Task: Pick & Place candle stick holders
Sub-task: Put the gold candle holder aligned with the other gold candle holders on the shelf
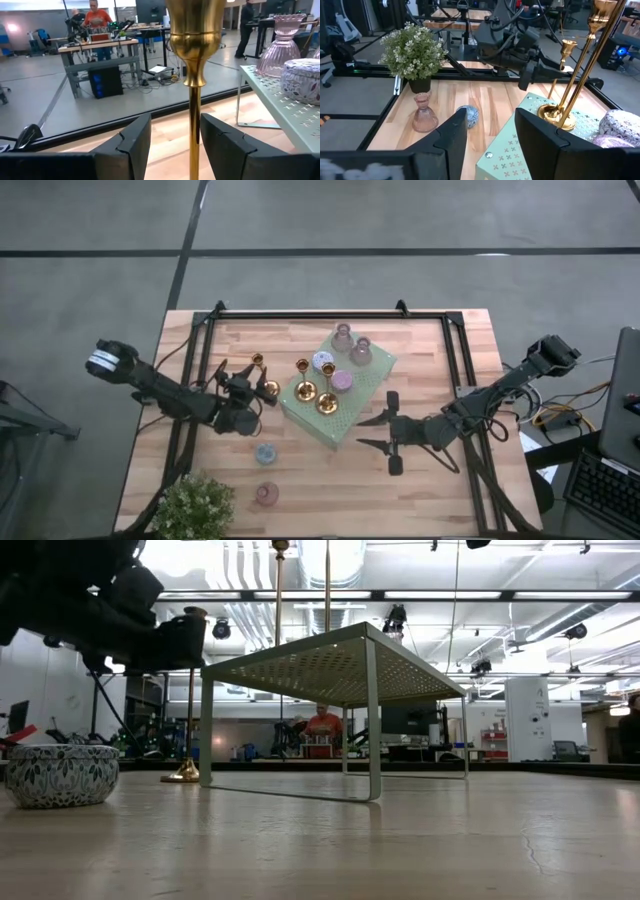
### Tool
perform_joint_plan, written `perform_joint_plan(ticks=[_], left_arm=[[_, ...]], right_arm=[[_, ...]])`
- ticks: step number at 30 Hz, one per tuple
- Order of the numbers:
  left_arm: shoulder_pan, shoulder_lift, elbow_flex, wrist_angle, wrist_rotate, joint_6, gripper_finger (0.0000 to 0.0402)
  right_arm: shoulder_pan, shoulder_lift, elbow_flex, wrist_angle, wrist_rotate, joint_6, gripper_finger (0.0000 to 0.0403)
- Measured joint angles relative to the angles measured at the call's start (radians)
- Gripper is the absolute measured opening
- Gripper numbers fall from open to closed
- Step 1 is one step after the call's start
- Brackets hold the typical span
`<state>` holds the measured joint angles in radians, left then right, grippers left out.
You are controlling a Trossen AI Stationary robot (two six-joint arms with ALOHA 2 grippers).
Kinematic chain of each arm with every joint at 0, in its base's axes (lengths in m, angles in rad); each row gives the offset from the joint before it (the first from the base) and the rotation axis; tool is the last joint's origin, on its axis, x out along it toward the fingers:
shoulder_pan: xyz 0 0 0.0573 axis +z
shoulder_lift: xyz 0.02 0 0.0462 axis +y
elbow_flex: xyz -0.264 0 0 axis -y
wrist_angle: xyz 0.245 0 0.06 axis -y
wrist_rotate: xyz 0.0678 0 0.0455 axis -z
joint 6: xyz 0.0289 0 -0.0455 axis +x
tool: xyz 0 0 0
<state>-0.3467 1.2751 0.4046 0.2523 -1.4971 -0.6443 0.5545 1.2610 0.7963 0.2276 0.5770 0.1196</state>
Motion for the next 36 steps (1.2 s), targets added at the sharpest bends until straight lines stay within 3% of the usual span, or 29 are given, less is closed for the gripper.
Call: perform_joint_plan(ticks=[7, 16, 24, 36], left_arm=[[0.054, 0.0, 0.0, 0.001, 0.044, -0.009, 0.014], [0.064, -0.004, -0.001, -0.017, 0.052, 0.049, 0.0016], [0.062, -0.006, -0.001, -0.011, 0.069, 0.052, 0.0016], [0.01, -0.059, 0.0, -0.015, 0.113, 0.173, 0.0017]], right_arm=[[0.0, 0.0, 0.0, 0.0, 0.0, 0.001, 0.0157], [0.0, 0.0, 0.0, 0.0, 0.0, 0.004, 0.0147], [0.0, 0.0, -0.006, -0.003, 0.0, 0.008, 0.0137], [0.0, 0.0, -0.007, -0.007, 0.0, 0.012, 0.0137]])
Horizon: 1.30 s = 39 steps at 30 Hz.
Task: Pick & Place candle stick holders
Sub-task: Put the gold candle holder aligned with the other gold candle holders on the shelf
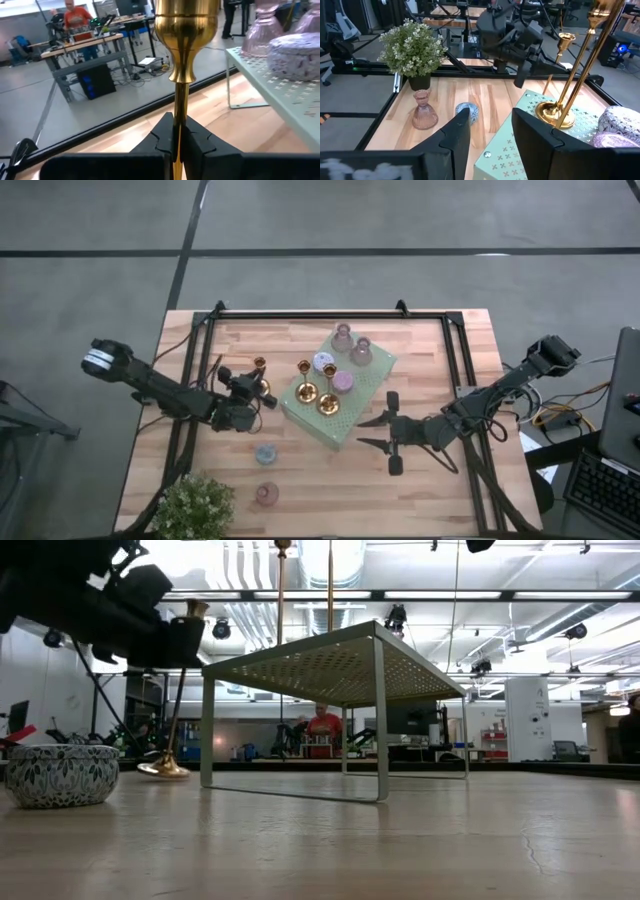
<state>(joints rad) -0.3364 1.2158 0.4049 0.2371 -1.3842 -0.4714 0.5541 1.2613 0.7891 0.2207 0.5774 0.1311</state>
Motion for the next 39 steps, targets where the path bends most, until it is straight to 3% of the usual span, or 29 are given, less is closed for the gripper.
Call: perform_joint_plan(ticks=[7, 13, 20, 28, 32, 37, 39], left_arm=[[-0.051, -0.059, 0.0, 0.003, 0.014, 0.041, 0.0017], [-0.118, -0.12, 0.0, 0.005, 0.126, 0.154, 0.0017], [-0.209, -0.195, 0.0, 0.004, 0.123, 0.194, 0.0017], [-0.315, -0.24, 0.045, 0.006, 0.272, 0.193, 0.0016], [-0.362, -0.236, 0.093, 0.007, 0.347, 0.215, 0.0016], [-0.381, -0.212, 0.161, 0.034, 0.579, 0.221, 0.0016], [-0.38, -0.183, 0.185, 0.069, 0.618, 0.242, 0.0016]], right_arm=[[0.0, 0.0, 0.0, 0.0, 0.0, 0.0, 0.0127], [0.0, 0.0, 0.0, -0.007, 0.0, 0.0, 0.0132], [0.0, 0.0, 0.0, -0.007, -0.001, -0.002, 0.0135], [0.0, 0.0, 0.0, -0.007, -0.03, 0.0, 0.0125], [0.0, 0.0, 0.0, -0.003, -0.131, 0.0, 0.0129], [0.0, 0.0, 0.0, -0.003, -0.267, -0.003, 0.0134], [0.0, 0.0, 0.0, -0.002, -0.292, -0.003, 0.0134]])
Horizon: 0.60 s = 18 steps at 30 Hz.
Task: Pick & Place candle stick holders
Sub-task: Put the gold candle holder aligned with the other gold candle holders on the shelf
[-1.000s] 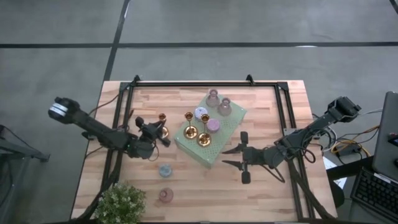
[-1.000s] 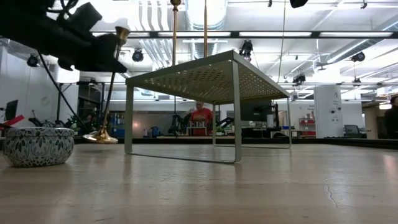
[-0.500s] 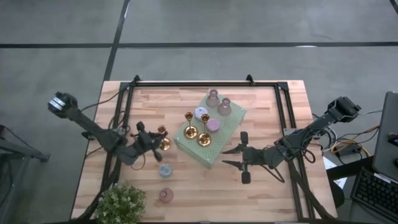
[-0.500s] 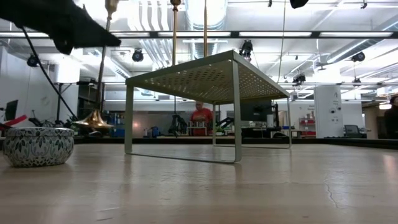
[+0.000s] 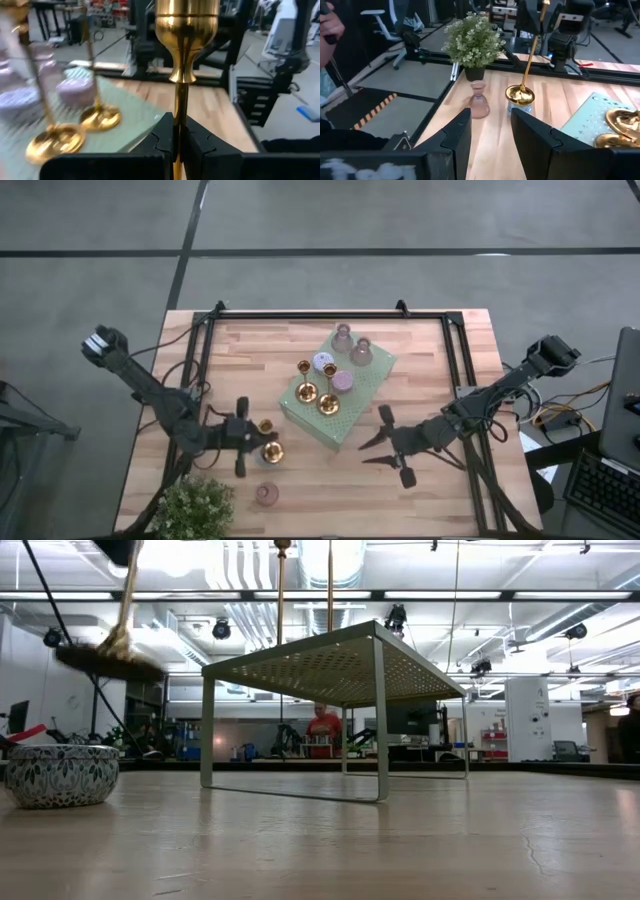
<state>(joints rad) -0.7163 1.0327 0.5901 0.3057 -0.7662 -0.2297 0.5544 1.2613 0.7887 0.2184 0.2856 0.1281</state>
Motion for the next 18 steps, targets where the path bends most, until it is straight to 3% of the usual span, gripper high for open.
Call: perform_joint_plan(ticks=[10, 18], left_arm=[[0.004, 0.255, 0.193, 0.25, 0.098, 0.26, 0.0016], [0.052, 0.499, 0.387, 0.33, 0.094, 0.274, 0.0016]], right_arm=[[0.0, 0.1, 0.0, 0.125, -0.007, -0.03, 0.014], [-0.003, 0.221, 0.024, 0.298, -0.007, -0.091, 0.0178]])
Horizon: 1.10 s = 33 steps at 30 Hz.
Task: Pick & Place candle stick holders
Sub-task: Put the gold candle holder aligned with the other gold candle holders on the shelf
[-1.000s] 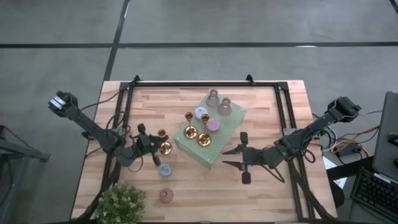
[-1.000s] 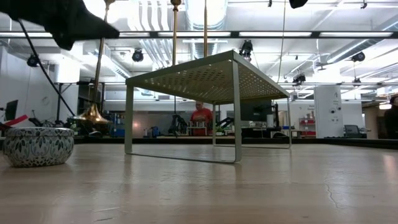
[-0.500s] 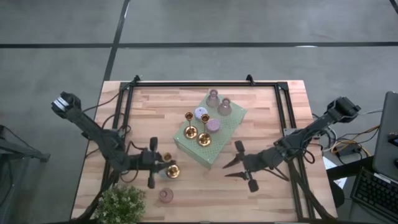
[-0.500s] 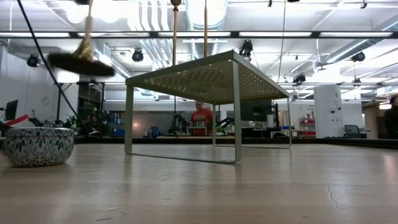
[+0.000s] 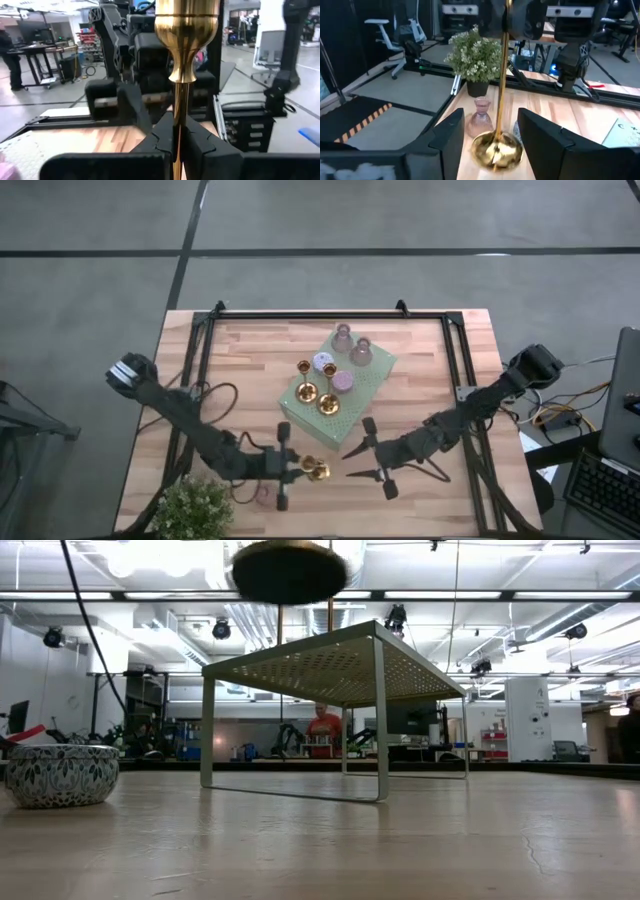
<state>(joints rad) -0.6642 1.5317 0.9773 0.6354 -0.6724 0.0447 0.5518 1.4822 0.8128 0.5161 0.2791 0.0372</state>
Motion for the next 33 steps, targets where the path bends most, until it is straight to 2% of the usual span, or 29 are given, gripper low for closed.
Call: perform_joint_plan(ticks=[5, 13, 26, 33], left_arm=[[0.023, 0.088, 0.067, 0.098, 0.035, -0.008, 0.0016], [0.038, 0.126, 0.099, 0.1, 0.061, 0.007, 0.0019], [0.069, 0.131, 0.098, 0.109, 0.063, -0.007, 0.0017], [0.07, 0.131, 0.098, 0.111, 0.066, -0.009, 0.002]], right_arm=[[-0.002, 0.054, 0.037, 0.0, 0.011, -0.007, 0.0192], [-0.002, 0.093, 0.079, -0.001, -0.003, -0.022, 0.0189], [-0.012, 0.161, 0.138, -0.004, -0.02, -0.021, 0.0157], [-0.013, 0.158, 0.141, -0.007, -0.022, -0.03, 0.0108]])
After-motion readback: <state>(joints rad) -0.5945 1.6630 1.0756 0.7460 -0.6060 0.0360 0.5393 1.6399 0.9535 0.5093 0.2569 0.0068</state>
